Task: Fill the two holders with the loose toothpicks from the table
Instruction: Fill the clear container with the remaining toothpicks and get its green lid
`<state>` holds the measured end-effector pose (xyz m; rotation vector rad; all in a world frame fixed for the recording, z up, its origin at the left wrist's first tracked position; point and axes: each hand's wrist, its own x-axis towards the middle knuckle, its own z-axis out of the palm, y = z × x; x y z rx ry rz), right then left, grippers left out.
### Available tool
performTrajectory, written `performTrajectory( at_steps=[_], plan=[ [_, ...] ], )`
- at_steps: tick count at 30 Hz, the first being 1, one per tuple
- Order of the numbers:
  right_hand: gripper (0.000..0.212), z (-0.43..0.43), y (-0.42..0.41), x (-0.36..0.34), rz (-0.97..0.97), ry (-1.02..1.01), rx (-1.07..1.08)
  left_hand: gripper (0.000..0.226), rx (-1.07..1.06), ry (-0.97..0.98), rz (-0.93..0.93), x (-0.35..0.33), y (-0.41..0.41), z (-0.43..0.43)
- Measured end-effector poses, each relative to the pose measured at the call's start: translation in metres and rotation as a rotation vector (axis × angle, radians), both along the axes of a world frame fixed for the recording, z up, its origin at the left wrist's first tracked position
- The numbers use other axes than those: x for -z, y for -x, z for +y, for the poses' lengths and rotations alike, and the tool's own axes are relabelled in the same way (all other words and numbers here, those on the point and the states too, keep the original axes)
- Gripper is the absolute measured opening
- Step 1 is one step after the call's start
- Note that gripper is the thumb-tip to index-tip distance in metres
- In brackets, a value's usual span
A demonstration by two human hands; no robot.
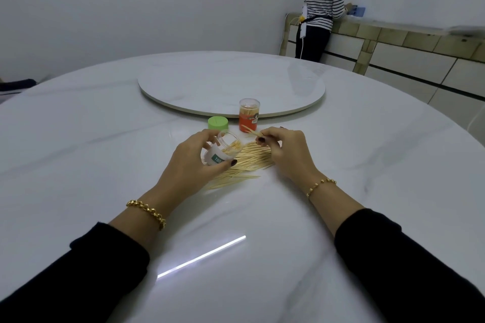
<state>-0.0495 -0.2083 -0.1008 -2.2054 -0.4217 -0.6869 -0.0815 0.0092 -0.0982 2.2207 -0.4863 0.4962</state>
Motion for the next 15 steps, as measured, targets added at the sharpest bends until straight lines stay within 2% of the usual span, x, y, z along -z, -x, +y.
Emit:
performTrajectory(
  at_steps=[7,15],
  plan=[
    [0.015,0.021,0.009,-0.023,0.133,-0.389,-0.134,0.059,0.021,-0.006,-0.003,0.001,-0.001,0.000],
    [0.018,0.041,0.015,-0.054,0.227,-0.648,-0.288,0.058,0.035,0.004,0.004,0.000,0.000,-0.002]
  ],
)
